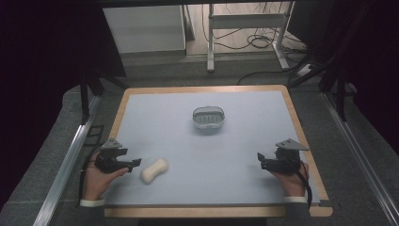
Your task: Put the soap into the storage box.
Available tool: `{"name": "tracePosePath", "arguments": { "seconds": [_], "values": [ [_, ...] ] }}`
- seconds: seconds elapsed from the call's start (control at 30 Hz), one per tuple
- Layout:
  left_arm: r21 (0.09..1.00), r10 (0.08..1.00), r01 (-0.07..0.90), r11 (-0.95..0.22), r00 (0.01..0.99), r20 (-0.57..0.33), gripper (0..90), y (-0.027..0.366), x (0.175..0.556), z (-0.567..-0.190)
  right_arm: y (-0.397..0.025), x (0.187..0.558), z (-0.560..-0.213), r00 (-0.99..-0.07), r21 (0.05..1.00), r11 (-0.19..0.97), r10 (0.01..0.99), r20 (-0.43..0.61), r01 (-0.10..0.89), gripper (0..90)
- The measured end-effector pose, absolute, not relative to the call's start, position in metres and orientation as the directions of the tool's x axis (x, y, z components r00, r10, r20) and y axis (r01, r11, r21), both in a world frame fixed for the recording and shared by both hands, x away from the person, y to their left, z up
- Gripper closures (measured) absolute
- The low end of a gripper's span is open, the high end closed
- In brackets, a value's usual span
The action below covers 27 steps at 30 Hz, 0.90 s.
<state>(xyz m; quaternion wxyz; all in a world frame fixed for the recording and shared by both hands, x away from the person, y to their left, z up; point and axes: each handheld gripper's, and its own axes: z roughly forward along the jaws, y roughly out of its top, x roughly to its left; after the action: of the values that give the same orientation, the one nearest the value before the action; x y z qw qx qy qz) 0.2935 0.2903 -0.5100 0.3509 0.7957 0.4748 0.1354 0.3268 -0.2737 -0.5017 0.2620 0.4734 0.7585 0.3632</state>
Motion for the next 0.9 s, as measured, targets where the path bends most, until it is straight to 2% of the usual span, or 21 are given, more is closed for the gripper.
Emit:
{"name": "tracePosePath", "arguments": {
  "seconds": [0.47, 0.9],
  "values": [
    [0.672, 0.868, 0.673, -0.308, 0.489, -0.092, 22.1, 0.287, 0.293, -0.511, -0.282, 0.329, -0.506, -0.419, 0.814, 0.268, 0.908, -0.033, 0.516, 10.3],
    [0.663, 0.853, 0.67, -0.333, 0.514, -0.091, 22.5, 0.281, 0.287, -0.501, -0.283, 0.326, -0.503, -0.409, 0.831, 0.241, 0.912, -0.018, 0.502, 10.4]
  ]
}}
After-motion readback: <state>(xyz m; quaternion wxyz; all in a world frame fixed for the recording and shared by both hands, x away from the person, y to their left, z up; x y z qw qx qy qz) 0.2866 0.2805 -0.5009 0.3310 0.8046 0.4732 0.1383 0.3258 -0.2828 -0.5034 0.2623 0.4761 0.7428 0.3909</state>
